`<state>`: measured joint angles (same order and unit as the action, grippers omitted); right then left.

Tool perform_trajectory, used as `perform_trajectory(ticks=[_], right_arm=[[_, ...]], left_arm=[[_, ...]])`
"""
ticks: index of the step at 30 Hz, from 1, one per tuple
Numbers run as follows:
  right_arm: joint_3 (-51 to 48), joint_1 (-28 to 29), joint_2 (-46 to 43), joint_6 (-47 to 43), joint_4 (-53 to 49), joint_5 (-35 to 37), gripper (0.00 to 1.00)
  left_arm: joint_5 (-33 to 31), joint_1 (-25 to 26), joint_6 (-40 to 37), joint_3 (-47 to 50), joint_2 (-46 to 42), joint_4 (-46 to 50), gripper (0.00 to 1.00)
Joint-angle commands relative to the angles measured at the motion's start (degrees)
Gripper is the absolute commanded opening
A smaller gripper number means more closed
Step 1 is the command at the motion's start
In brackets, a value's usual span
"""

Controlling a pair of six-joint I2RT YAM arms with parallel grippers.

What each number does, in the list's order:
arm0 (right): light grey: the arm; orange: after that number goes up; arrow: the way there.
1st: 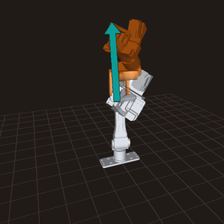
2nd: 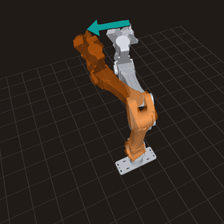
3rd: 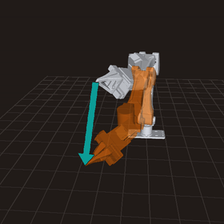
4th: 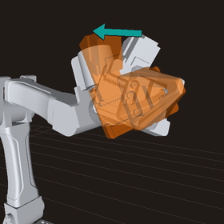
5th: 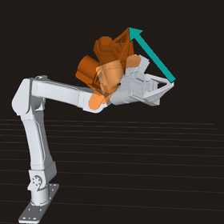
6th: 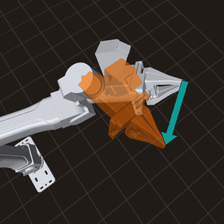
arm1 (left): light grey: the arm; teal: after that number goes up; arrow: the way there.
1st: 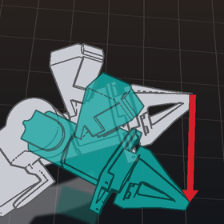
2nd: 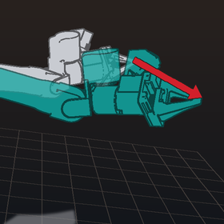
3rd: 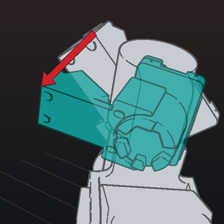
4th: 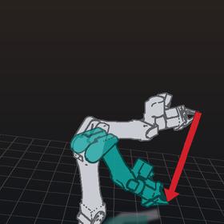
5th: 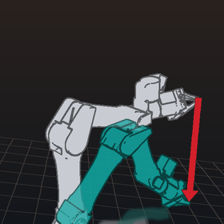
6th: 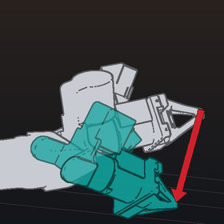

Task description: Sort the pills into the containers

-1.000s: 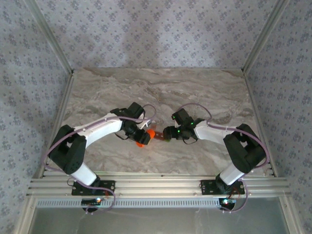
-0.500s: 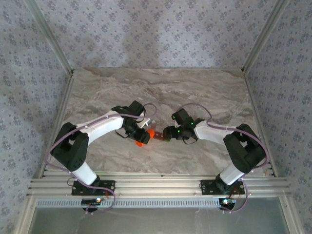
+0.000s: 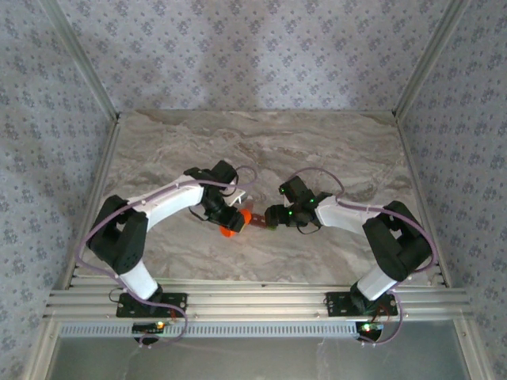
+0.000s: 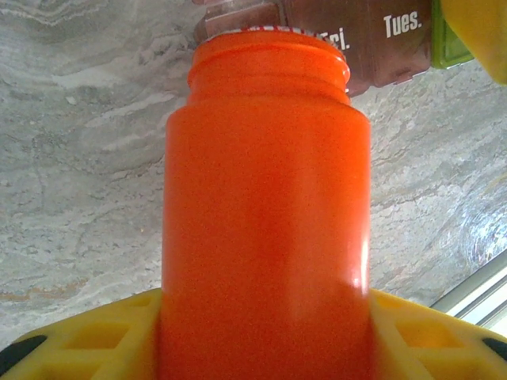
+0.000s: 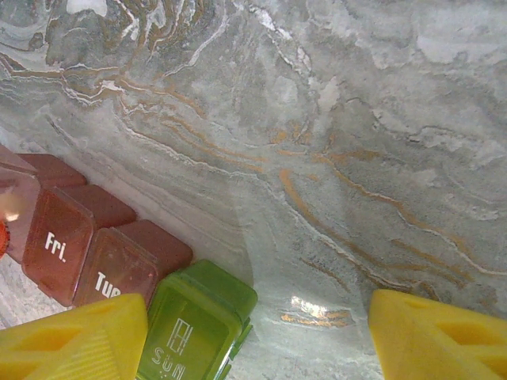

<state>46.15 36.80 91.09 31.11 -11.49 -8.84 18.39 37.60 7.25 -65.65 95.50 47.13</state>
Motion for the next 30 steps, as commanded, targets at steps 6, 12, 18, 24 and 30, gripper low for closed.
perform_trajectory(ticks=[6, 12, 18, 24, 30], right_arm=[[-0.1, 0.4, 1.4, 1.0, 1.0, -0.7, 0.76], [-0.1, 0.4, 1.4, 1.0, 1.0, -0.8, 0.76], [-0.1, 0.4, 1.4, 1.0, 0.6, -0.9, 0.76], [0.2, 0.3, 1.5, 0.9, 0.4, -1.0, 0.76], [0.4, 0.4, 1.7, 1.0, 0.3, -1.0, 0.76]], left_arm=[[-0.6, -0.3, -1.3, -2.2, 1.2, 4.1, 0.0], [-0.6, -0.4, -1.3, -1.8, 1.0, 3.1, 0.0], [-0.9, -0.8, -0.6, -0.2, -0.8, 0.2, 0.0], [0.1, -1.7, -0.1, 0.9, -2.7, -1.8, 0.0], [0.9, -2.0, -0.1, 2.0, -3.1, -3.0, 0.0]])
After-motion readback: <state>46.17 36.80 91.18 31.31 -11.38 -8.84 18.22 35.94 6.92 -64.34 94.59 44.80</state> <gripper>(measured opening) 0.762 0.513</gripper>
